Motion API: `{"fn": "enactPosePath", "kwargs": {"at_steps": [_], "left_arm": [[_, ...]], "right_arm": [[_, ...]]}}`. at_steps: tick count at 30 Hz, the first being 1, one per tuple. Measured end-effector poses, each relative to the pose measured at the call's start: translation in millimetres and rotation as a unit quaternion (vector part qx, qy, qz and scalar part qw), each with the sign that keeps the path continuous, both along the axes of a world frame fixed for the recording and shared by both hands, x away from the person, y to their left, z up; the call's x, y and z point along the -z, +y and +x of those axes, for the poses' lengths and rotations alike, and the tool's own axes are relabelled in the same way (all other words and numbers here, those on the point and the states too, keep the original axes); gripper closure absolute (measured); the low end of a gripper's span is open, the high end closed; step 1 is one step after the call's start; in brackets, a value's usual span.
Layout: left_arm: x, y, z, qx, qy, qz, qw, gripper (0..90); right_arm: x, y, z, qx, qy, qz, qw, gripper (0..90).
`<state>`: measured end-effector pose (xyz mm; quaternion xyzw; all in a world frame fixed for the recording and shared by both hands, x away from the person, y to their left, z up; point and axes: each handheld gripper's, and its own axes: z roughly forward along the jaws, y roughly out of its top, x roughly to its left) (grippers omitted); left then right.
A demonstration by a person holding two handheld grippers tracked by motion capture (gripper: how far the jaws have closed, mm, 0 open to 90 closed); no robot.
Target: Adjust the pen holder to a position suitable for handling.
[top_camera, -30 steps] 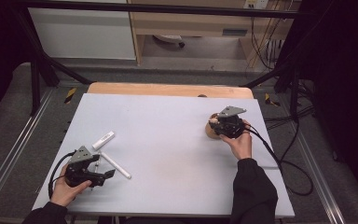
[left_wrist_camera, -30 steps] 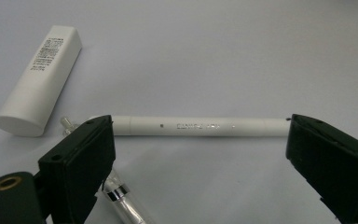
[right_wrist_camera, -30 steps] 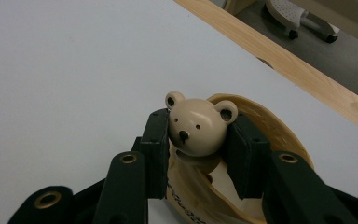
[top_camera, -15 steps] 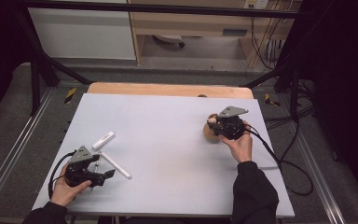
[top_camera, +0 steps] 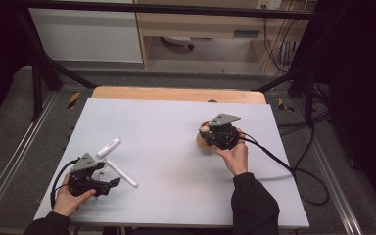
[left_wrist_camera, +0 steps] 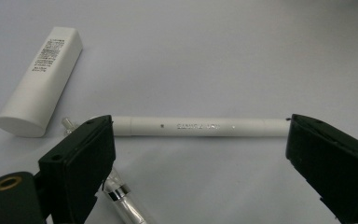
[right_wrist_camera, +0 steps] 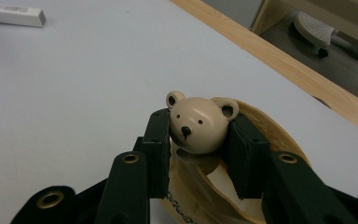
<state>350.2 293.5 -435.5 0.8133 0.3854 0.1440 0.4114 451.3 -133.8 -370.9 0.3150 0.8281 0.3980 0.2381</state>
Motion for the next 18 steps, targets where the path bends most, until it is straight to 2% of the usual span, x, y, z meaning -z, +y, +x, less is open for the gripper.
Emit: {"fn": "enactPosePath", "kwargs": {"at_steps": [10, 18], "left_arm": [[0.1, -0.2, 0.3, 0.0, 0.0, 0.001, 1.0, 8.1], [0.1, -0.1, 0.5, 0.001, 0.0, 0.001, 1.0, 8.2]], "right_arm": [[1.8, 42.7, -6.3, -0.02, 0.005, 0.01, 0.9997, 63.5], [6.8, 71.1, -7.5, -0.022, 0.01, 0.016, 0.9996, 63.5]]}}
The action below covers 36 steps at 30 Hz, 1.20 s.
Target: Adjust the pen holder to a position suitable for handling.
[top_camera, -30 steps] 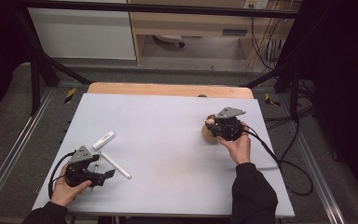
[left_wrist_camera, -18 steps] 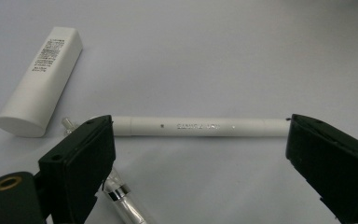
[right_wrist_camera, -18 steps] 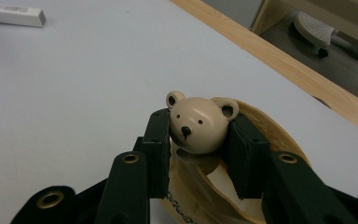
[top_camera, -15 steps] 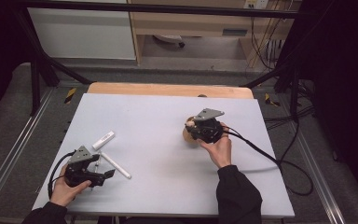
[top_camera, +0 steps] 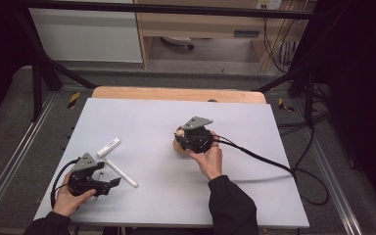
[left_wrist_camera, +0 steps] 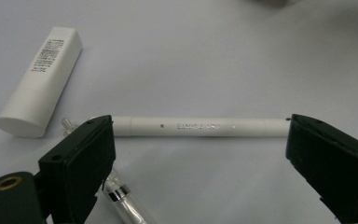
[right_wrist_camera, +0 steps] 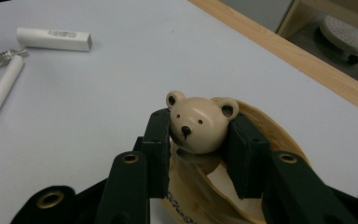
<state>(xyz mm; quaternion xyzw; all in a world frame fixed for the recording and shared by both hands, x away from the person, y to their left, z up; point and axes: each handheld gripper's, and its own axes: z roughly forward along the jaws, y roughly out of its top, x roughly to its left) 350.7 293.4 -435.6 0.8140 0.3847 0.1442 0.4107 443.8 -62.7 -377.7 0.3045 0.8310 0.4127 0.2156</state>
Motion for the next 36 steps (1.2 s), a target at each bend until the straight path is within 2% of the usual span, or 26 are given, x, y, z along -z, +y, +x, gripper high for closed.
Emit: {"fn": "enactPosePath", "kwargs": {"at_steps": [13, 24, 26, 30, 33, 36], "left_arm": [[-0.4, 0.3, -0.5, 0.001, 0.0, 0.0, 1.0, 8.2], [-0.4, -0.3, -0.9, 0.001, 0.0, 0.0, 1.0, 8.2], [-0.4, -0.3, -1.0, 0.001, 0.001, 0.0, 1.0, 8.2], [-0.6, 0.1, -1.0, 0.0, 0.0, 0.0, 1.0, 8.2], [-0.6, 0.3, -1.1, 0.001, 0.0, 0.0, 1.0, 8.2], [-0.7, 0.1, -1.1, 0.0, 0.001, 0.0, 1.0, 8.2]], "right_arm": [[11.4, 30.7, -5.2, -0.012, 0.005, -0.002, 0.9999, 63.5], [16.0, 34.0, -12.7, -0.008, -0.009, -0.005, 0.9999, 62.7], [18.0, 35.1, -13.6, -0.017, 0.004, -0.001, 0.9998, 61.2], [18.2, 35.0, -14.1, -0.019, 0.008, 0.001, 0.9998, 60.5], [15.0, 33.3, -14.7, -0.016, 0.008, 0.007, 0.9998, 56.2], [6.6, 28.9, -16.1, -0.012, 0.004, 0.018, 0.9998, 46.4]]}}
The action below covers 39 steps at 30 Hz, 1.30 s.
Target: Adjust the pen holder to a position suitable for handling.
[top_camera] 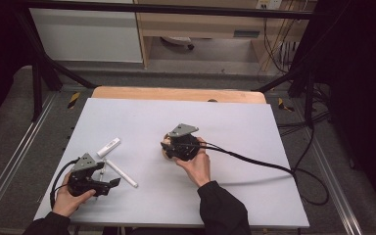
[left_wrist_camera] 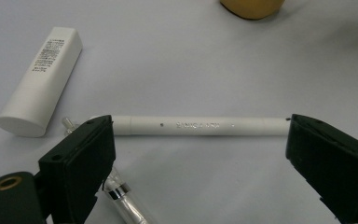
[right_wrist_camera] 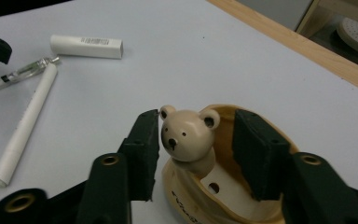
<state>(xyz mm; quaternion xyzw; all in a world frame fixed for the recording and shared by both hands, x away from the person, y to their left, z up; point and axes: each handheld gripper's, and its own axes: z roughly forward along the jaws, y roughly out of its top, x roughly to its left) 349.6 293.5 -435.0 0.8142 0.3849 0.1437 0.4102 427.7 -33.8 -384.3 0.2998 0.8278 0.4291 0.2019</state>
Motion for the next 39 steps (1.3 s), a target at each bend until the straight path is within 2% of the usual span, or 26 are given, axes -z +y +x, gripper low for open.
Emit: {"fn": "enactPosePath", "kwargs": {"at_steps": [3, 4, 5, 9, 12, 16, 25, 28, 35, 39], "left_arm": [[-0.1, -0.3, -0.2, 0.001, 0.0, 0.0, 1.0, 8.2], [0.0, -0.4, -0.2, 0.001, 0.0, 0.0, 1.0, 8.2], [0.1, -0.4, -0.1, 0.0, 0.0, 0.0, 1.0, 8.2], [0.2, -0.4, -0.1, 0.0, 0.001, 0.0, 1.0, 8.1], [0.0, 0.0, 0.0, -0.001, 0.002, 0.0, 1.0, 8.0], [0.1, 0.4, 0.3, -0.002, 0.003, 0.0, 1.0, 7.8], [0.1, 1.8, 0.6, -0.004, 0.004, -0.001, 1.0, 7.5], [0.4, 2.0, 0.6, -0.004, 0.004, 0.0, 1.0, 7.5], [0.0, 2.6, 0.6, -0.003, 0.003, -0.001, 1.0, 7.5], [0.1, 2.6, 0.9, -0.003, 0.004, -0.001, 1.0, 7.5]], "right_arm": [[-9.2, -6.0, -1.7, 0.002, 0.003, 0.005, 1.0, 36.3], [-14.0, -10.8, -3.3, 0.001, 0.007, 0.012, 0.9999, 30.1], [-14.0, -10.8, -3.3, 0.001, 0.007, 0.012, 0.9999, 30.1], [-19.2, -21.6, -6.4, 0.005, 0.028, 0.03, 0.9992, 18.7], [-20.4, -28.0, -8.7, 0.005, 0.04, 0.019, 0.999, 11.5], [-20.3, -35.9, -13.1, 0.002, 0.055, 0.026, 0.9981, 5.8], [-10.8, -47.2, -27.1, 0.004, 0.081, 0.023, 0.9964, 1.4], [-2.1, -43.7, -33.1, 0.0, 0.09, 0.003, 0.996, 0.7], [11.9, -34.8, -39.5, -0.004, 0.109, 0.01, 0.9939, 0.6], [16.1, -32.4, -41.1, -0.007, 0.113, 0.009, 0.9935, 0.6]]}}
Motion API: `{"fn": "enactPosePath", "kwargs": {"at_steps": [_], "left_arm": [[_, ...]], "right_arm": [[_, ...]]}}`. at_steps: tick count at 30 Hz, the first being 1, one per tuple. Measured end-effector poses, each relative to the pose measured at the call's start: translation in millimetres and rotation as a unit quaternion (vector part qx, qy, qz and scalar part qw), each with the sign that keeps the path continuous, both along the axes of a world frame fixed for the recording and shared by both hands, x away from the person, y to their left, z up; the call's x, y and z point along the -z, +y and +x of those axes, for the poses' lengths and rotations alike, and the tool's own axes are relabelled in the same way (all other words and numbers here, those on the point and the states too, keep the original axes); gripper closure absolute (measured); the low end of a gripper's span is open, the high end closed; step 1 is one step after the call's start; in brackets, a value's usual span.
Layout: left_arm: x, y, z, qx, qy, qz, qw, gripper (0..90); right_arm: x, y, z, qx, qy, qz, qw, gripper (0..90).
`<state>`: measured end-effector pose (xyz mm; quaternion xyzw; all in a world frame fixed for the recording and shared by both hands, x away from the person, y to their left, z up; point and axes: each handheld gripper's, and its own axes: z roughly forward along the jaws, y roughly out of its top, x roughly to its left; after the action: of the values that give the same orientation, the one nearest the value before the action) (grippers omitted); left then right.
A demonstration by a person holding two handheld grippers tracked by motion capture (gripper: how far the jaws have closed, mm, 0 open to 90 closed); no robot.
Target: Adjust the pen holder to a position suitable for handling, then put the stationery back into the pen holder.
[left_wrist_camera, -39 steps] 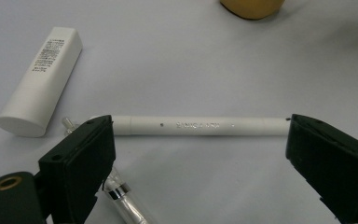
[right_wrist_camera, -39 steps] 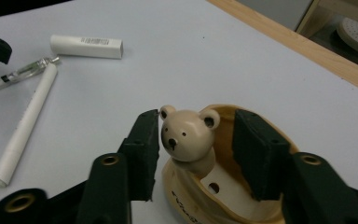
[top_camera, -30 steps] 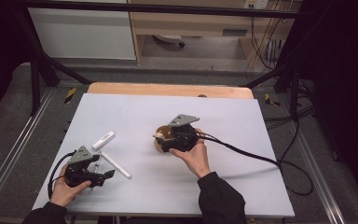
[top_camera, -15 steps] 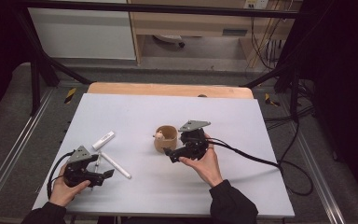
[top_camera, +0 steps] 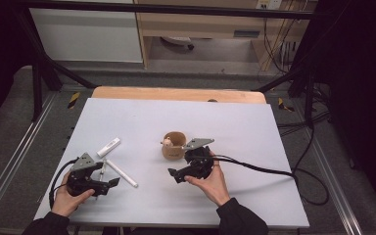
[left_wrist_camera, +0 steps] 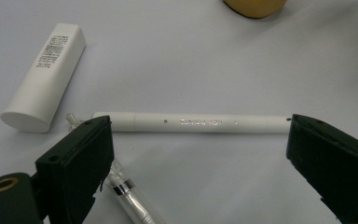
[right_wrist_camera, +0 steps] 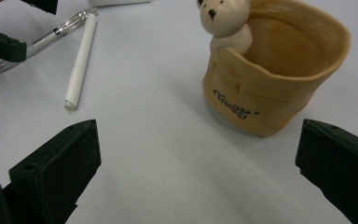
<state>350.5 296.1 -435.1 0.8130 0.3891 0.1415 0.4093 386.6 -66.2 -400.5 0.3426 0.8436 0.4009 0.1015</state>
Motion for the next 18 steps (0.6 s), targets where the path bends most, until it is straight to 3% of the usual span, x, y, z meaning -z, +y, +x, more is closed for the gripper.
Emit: {"fn": "enactPosePath", "kwargs": {"at_steps": [6, 18], "left_arm": [[-0.1, -0.8, -0.3, 0.001, 0.0, 0.002, 1.0, 7.5], [0.5, -0.9, 0.4, 0.001, 0.002, 0.001, 1.0, 7.6]], "right_arm": [[17.0, 10.5, -3.7, -0.007, 0.021, 0.0, 0.9998, 0.5], [23.1, 15.2, -3.6, -0.004, 0.033, 0.009, 0.9994, 1.1]]}}
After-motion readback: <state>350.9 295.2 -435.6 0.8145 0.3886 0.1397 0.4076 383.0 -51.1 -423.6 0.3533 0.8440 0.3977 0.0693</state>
